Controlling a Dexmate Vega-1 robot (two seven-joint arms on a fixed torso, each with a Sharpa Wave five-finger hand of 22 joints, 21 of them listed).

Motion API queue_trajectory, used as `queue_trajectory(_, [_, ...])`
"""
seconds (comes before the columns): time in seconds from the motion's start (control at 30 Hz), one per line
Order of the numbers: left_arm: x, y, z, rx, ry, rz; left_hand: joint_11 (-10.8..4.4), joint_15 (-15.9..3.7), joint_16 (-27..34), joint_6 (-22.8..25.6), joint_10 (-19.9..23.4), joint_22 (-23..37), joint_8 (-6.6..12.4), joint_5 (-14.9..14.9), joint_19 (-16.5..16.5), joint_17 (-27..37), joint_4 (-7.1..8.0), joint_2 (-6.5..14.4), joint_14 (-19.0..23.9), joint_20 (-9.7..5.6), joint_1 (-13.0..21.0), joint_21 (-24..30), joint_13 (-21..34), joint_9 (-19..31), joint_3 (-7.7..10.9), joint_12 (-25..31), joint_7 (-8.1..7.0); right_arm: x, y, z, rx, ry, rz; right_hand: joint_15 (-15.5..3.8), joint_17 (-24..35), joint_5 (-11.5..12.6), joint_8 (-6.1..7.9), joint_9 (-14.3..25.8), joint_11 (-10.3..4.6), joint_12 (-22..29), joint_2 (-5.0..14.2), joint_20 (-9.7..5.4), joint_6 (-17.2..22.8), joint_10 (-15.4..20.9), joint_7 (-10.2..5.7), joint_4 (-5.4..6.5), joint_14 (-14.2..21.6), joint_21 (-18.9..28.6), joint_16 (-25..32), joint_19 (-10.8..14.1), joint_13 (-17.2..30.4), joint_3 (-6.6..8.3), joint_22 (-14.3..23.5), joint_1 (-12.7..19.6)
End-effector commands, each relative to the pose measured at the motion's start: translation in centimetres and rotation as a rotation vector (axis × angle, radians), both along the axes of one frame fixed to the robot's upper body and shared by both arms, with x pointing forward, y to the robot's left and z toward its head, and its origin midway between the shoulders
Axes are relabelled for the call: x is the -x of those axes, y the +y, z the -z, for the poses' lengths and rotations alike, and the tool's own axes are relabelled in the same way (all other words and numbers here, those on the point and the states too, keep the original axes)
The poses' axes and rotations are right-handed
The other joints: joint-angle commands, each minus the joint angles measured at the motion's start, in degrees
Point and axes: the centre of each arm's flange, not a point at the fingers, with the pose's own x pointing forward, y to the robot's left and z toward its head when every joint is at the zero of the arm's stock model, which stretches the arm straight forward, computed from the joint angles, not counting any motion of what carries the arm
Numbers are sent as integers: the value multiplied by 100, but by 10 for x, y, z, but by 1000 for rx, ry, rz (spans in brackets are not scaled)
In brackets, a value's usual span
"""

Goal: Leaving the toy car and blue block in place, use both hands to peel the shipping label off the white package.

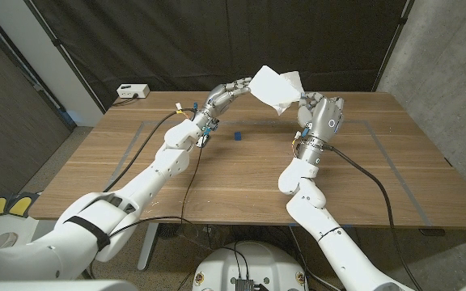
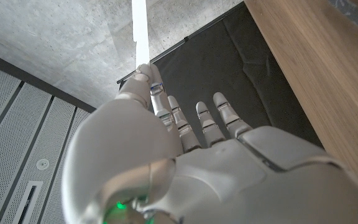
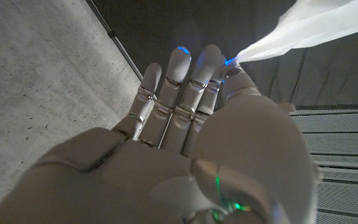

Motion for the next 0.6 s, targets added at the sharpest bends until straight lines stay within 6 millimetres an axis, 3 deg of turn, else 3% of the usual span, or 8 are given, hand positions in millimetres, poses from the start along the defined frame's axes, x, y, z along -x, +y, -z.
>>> queue_trajectory(0.03, [-2, 9, 4, 55, 23, -23, 2, -415, -6, 59, 22, 22, 1135, 34, 35, 33, 231, -10, 21, -7, -38, 47, 19, 1130, 298, 27, -42, -2, -2, 3, -40, -7, 23, -456, 51, 74, 68, 38, 16, 7, -76, -86, 39, 48, -3, 1, 81, 16, -21, 6, 38, 85, -3, -13])
queue_trajectory(0.6, [-5, 5, 3, 40, 31, -26, 2, -420, -11, 40, 38, 21, 1139, 57, 30, 86, 250, -25, 68, 16, -106, 103, 56, 1068, 383, 76, -68, -2, 3, -1, -24, 24, -24, -463, 97, 149, 76, 134, -56, -58, -114, -74, -22, -26, -52, 14, 65, 32, -139, -59, 67, 239, 4, -71])
